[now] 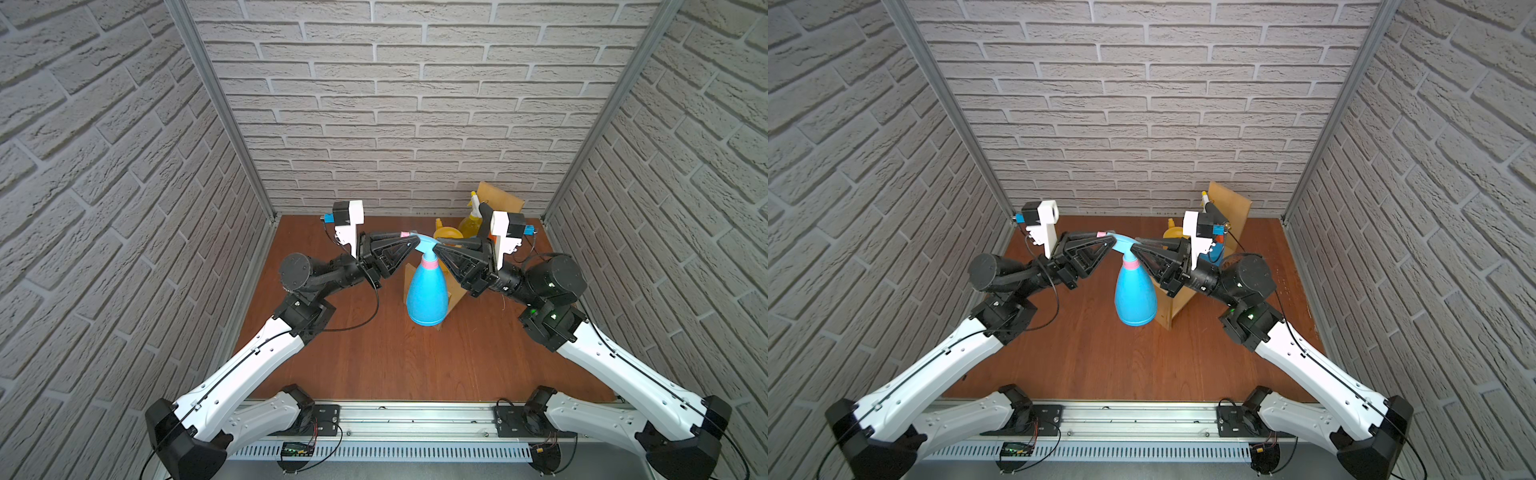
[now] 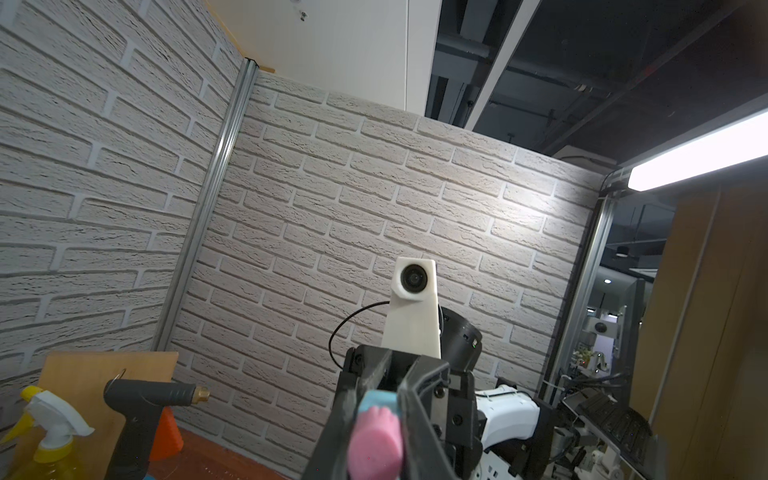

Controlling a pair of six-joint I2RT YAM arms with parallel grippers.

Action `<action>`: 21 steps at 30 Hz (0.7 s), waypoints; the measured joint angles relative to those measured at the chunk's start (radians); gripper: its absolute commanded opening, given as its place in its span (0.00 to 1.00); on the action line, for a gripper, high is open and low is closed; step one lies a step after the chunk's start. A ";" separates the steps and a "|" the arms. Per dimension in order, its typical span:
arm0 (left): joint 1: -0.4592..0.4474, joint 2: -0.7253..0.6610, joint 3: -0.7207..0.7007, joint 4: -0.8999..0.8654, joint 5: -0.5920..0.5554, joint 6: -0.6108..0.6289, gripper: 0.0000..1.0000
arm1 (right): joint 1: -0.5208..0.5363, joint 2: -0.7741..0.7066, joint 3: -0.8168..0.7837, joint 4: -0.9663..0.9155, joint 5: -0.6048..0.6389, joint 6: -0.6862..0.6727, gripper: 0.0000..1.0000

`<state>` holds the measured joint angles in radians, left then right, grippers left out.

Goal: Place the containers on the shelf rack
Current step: 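Pick up a container from the center of the board.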

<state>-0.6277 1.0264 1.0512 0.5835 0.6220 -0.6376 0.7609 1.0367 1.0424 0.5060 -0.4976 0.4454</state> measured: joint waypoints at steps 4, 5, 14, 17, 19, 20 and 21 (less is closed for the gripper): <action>0.013 -0.030 0.055 -0.252 0.066 0.228 0.00 | -0.003 -0.026 0.004 -0.168 0.026 -0.098 0.78; 0.021 -0.033 0.078 -0.328 0.090 0.287 0.00 | -0.007 -0.037 0.008 -0.220 0.028 -0.129 0.80; 0.130 -0.030 0.203 -0.752 0.302 0.591 0.00 | -0.031 -0.061 0.243 -0.797 -0.105 -0.481 0.70; 0.130 -0.024 0.192 -0.748 0.328 0.586 0.00 | -0.031 -0.024 0.289 -0.871 -0.185 -0.510 0.61; 0.130 -0.021 0.179 -0.727 0.338 0.571 0.00 | -0.031 0.011 0.305 -0.890 -0.218 -0.505 0.58; 0.130 -0.020 0.172 -0.716 0.340 0.562 0.00 | -0.031 0.032 0.309 -0.894 -0.226 -0.501 0.57; 0.130 -0.018 0.166 -0.705 0.341 0.557 0.00 | -0.031 0.054 0.312 -0.899 -0.232 -0.496 0.57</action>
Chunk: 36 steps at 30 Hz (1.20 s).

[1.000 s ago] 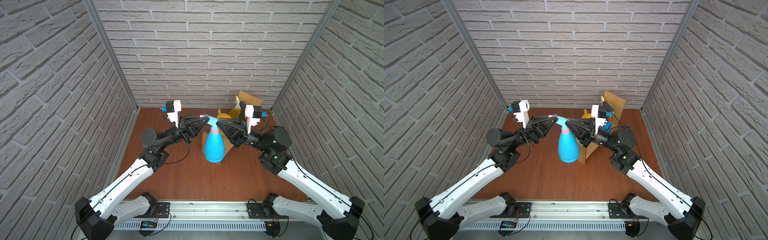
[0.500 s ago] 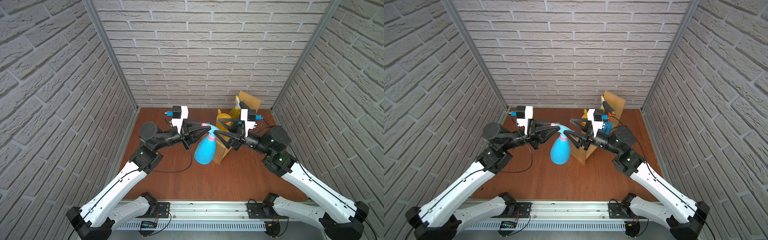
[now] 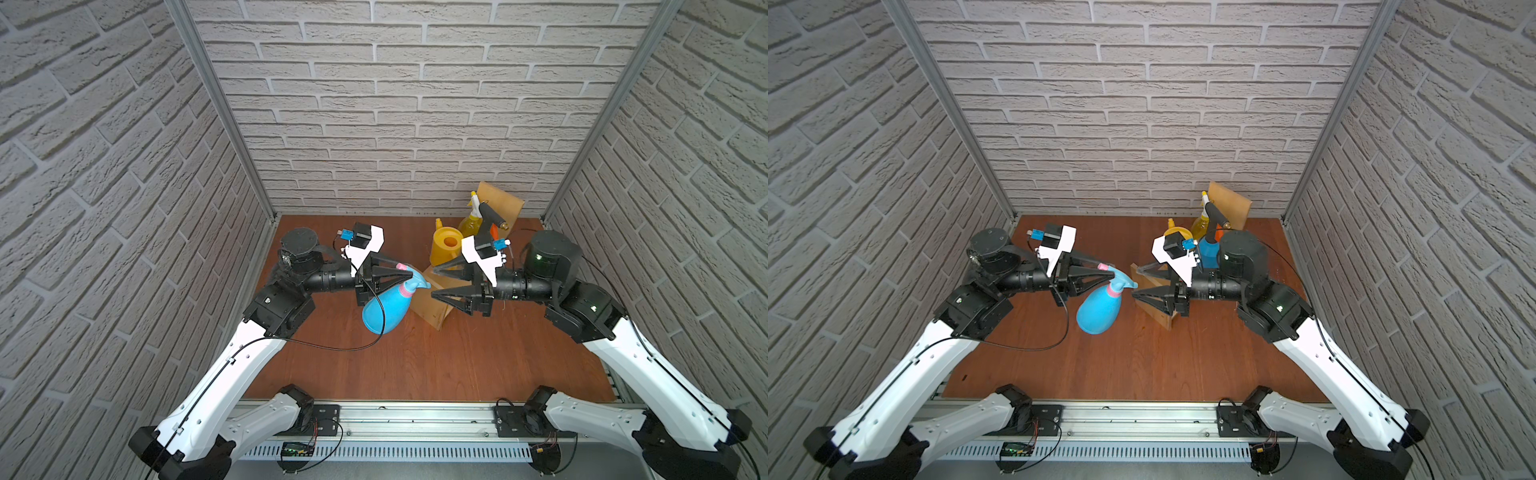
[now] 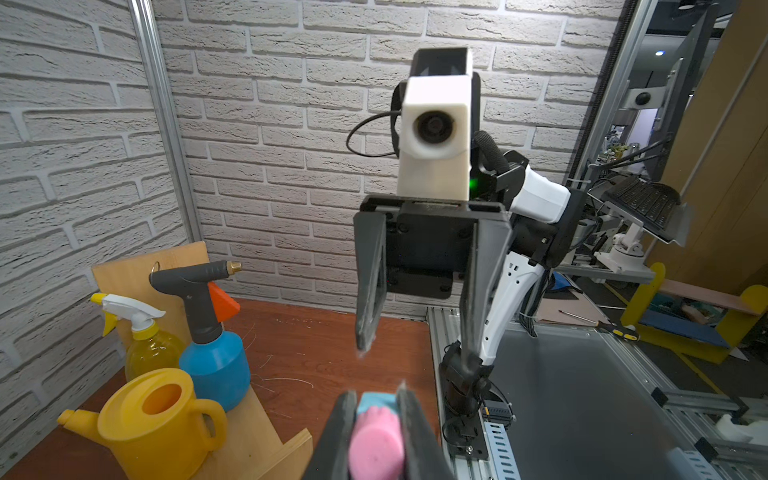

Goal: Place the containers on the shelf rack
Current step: 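Pick up a container from the center of the board.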

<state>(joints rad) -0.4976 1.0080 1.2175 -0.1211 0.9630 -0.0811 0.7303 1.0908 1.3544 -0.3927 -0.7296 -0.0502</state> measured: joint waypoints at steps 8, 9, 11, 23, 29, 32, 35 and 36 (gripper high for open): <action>-0.006 0.001 -0.036 0.057 -0.002 -0.049 0.00 | 0.011 0.081 0.007 0.009 -0.014 0.077 0.49; -0.006 0.001 -0.040 0.063 -0.003 -0.051 0.00 | 0.012 0.081 0.010 0.014 -0.021 0.085 0.47; -0.006 0.001 -0.046 0.070 -0.005 -0.053 0.00 | 0.014 0.082 0.020 0.031 -0.036 0.104 0.44; -0.010 0.001 -0.050 0.091 0.011 -0.084 0.00 | 0.019 0.109 0.032 0.090 -0.092 0.138 0.16; -0.010 -0.001 -0.050 0.093 0.018 -0.102 0.00 | 0.019 0.114 0.038 0.088 -0.115 0.117 0.04; -0.010 -0.003 -0.051 0.093 0.012 -0.103 0.35 | 0.019 0.115 0.039 0.088 -0.116 0.104 0.04; -0.011 -0.007 -0.058 0.111 -0.031 -0.097 0.78 | 0.023 0.115 0.039 0.082 -0.113 0.103 0.04; -0.011 -0.008 -0.063 0.117 -0.041 -0.100 0.86 | 0.024 0.114 0.039 0.079 -0.109 0.103 0.04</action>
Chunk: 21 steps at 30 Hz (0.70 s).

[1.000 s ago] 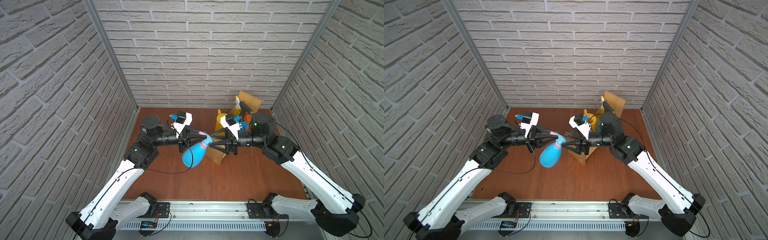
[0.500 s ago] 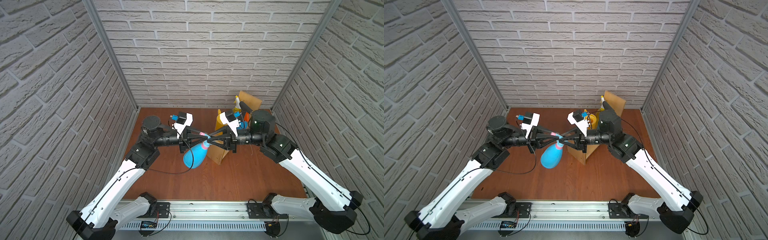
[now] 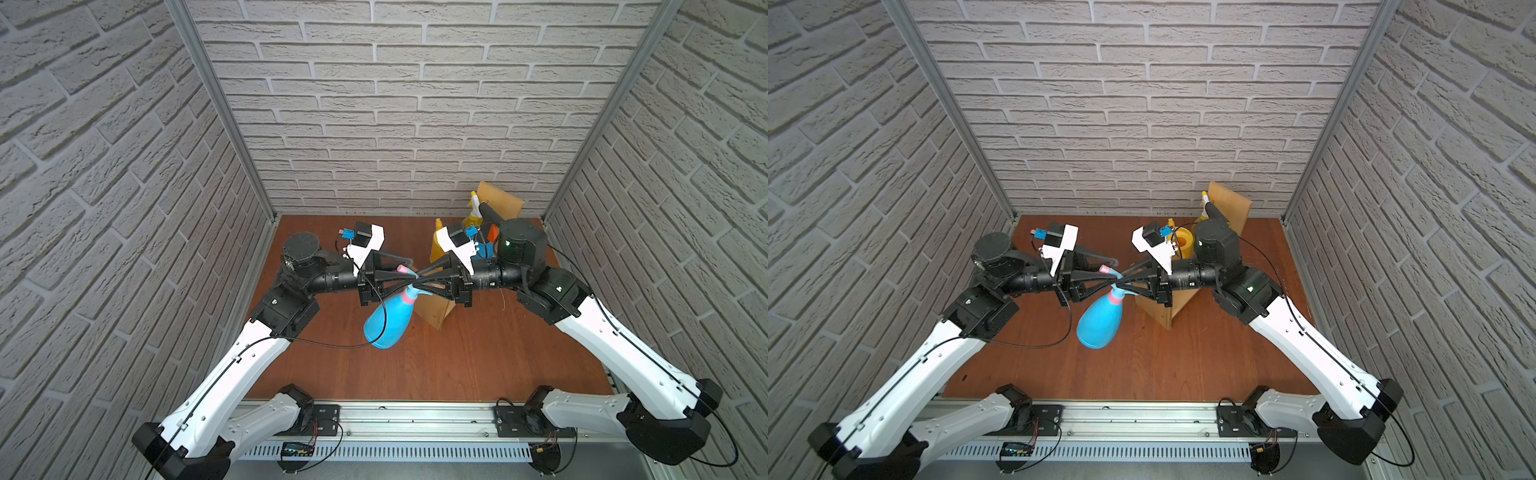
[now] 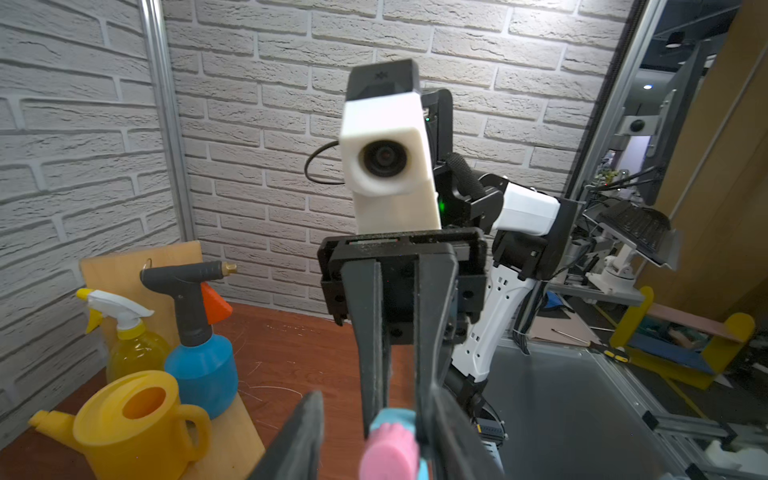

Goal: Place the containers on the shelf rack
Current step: 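Pick up a container from the center of the board.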

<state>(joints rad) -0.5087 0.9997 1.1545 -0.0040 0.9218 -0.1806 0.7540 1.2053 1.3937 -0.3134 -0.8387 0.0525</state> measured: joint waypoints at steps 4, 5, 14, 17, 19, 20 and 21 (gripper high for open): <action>0.000 -0.013 -0.016 0.033 -0.059 -0.021 0.95 | 0.001 -0.023 -0.019 -0.002 0.043 -0.005 0.03; 0.000 -0.026 -0.019 0.044 -0.089 -0.023 0.96 | 0.000 -0.040 -0.033 -0.002 0.064 -0.005 0.03; -0.002 -0.277 -0.160 0.135 -0.639 -0.077 0.98 | -0.003 -0.247 -0.139 -0.009 0.320 -0.003 0.04; -0.001 -0.328 -0.219 0.116 -0.833 -0.154 0.98 | -0.004 -0.303 -0.126 -0.027 0.422 -0.003 0.03; 0.003 -0.334 -0.275 0.103 -0.932 -0.219 0.98 | -0.005 -0.322 -0.103 -0.048 0.483 -0.002 0.04; 0.007 -0.331 -0.313 0.097 -0.972 -0.267 0.98 | -0.006 -0.327 -0.089 -0.055 0.513 -0.002 0.04; 0.009 -0.325 -0.348 0.087 -1.000 -0.306 0.98 | -0.006 -0.330 -0.076 -0.061 0.539 -0.002 0.04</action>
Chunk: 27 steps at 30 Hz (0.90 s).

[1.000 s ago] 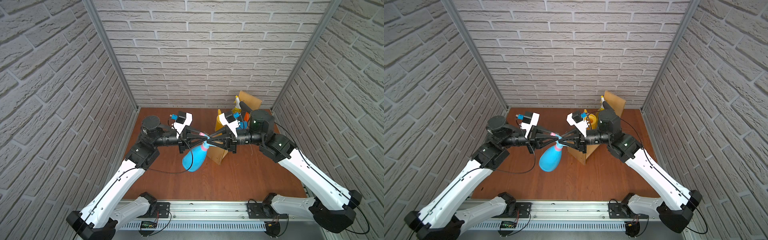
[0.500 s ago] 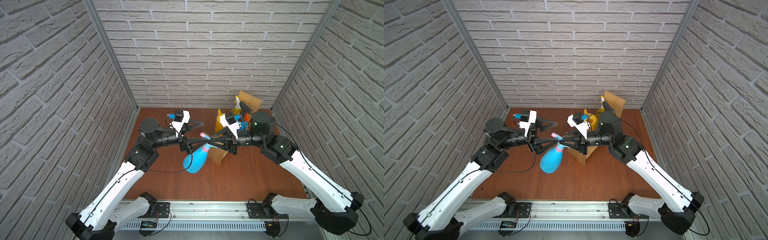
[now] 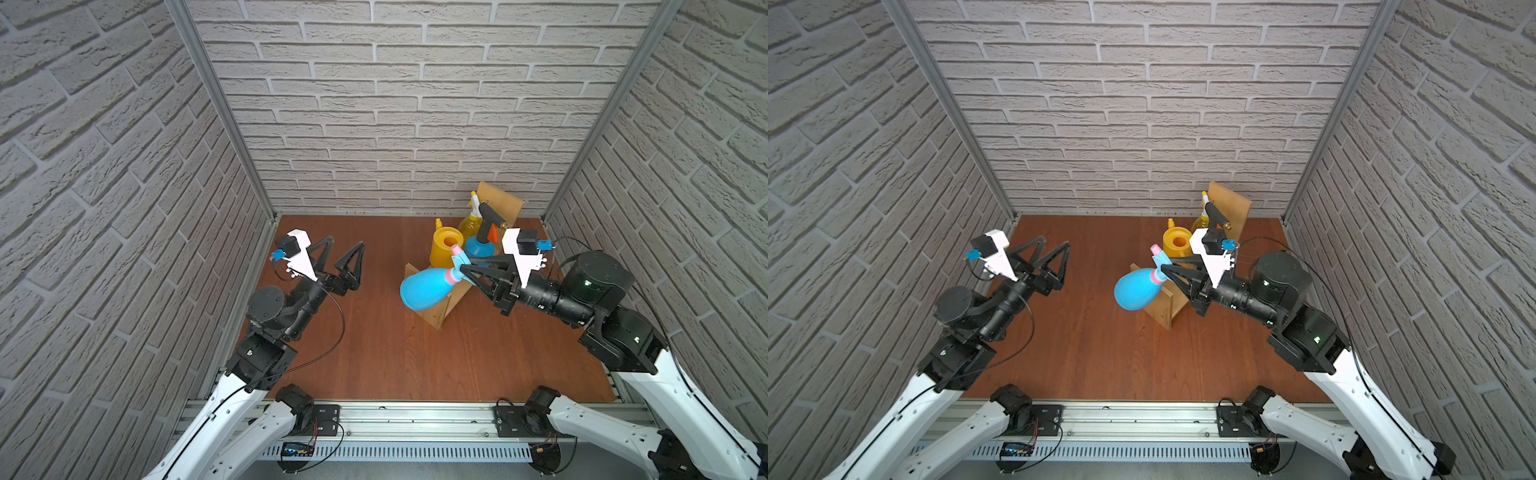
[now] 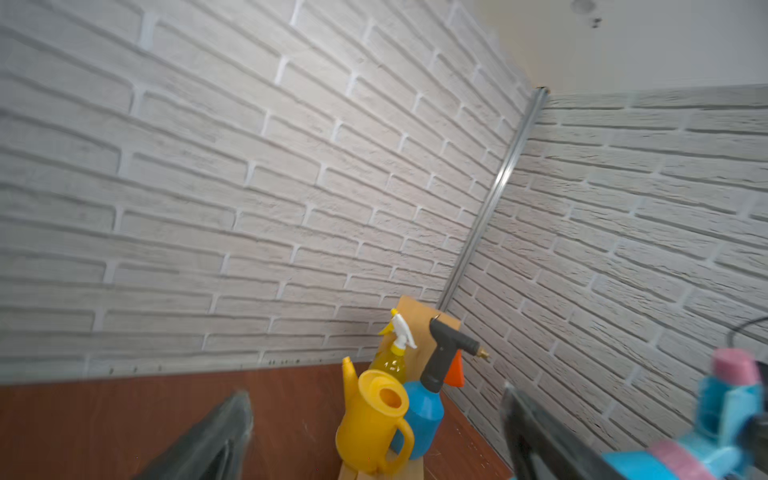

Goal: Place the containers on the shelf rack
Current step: 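Pick up a container from the center of the board, then place the container on the shelf.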

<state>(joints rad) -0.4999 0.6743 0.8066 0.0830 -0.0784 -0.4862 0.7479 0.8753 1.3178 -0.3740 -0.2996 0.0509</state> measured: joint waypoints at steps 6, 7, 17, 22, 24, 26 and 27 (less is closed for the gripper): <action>0.008 0.113 -0.147 -0.039 -0.070 -0.236 0.98 | 0.000 -0.002 0.075 -0.062 0.200 -0.007 0.03; 0.009 0.134 -0.148 -0.046 -0.069 -0.257 0.98 | 0.000 -0.001 0.085 -0.077 0.231 -0.011 0.03; 0.009 0.197 -0.137 -0.058 -0.054 -0.354 0.98 | -0.002 0.098 0.178 -0.247 0.465 -0.071 0.03; 0.009 0.197 -0.137 -0.074 -0.055 -0.372 0.98 | -0.002 0.188 0.179 -0.294 0.491 -0.091 0.04; 0.009 0.194 -0.137 -0.082 -0.056 -0.373 0.98 | -0.002 0.223 0.179 -0.306 0.491 -0.097 0.03; 0.009 0.185 -0.137 -0.087 -0.056 -0.373 0.98 | -0.002 0.254 0.178 -0.313 0.492 -0.104 0.04; 0.009 0.180 -0.137 -0.087 -0.058 -0.373 0.98 | -0.002 0.266 0.178 -0.315 0.491 -0.105 0.03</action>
<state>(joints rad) -0.4911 0.8539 0.6697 -0.0044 -0.1360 -0.8593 0.7460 1.1412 1.4956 -0.6888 0.1917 -0.0536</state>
